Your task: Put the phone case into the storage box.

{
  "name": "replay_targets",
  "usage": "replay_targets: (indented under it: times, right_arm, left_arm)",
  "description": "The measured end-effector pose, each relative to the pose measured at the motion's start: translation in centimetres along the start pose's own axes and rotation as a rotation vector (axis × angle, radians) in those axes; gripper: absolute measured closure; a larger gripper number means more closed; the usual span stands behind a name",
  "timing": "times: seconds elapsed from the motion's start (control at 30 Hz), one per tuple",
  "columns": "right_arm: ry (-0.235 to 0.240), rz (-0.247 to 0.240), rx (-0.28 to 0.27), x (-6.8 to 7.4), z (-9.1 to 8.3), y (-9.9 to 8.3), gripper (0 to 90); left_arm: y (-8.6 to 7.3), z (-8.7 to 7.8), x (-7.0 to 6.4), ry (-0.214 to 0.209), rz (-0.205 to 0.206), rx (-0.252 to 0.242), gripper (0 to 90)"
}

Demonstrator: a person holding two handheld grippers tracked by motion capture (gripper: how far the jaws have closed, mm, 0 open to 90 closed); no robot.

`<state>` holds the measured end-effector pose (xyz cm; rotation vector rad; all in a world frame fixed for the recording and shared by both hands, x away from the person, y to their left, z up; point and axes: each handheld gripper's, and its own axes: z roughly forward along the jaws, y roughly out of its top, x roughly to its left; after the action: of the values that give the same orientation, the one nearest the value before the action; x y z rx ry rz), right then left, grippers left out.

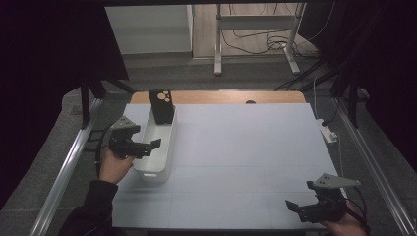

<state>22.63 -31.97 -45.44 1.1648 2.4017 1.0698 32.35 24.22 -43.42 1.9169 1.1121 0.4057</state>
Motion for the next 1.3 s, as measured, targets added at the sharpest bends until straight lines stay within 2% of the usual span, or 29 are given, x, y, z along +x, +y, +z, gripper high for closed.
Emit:
replay_targets:
  times: [0.17,0.4,0.77,1.3]
  right_arm:
    - [-0.009,0.006,-0.002,-0.1,0.0,0.0,0.0]
    - [-0.009,0.006,-0.008,-0.1,-0.1,0.0,0.0]
    - [-0.007,0.004,-0.009,0.0,-0.1,0.0,0.0]
    - [-0.014,0.007,-0.011,0.0,-0.1,0.0,0.0]
  left_arm:
    - [-0.4,-0.6,-0.8,-0.014,-0.007,0.012,0.0]
    - [-0.8,-1.3,-1.6,-0.019,-0.007,-0.006,0.0]
    - [-1.7,-2.1,-3.0,-0.021,0.018,-0.005,0.0]
    - [-3.1,-3.6,-4.7,-0.028,0.025,-0.011,0.0]
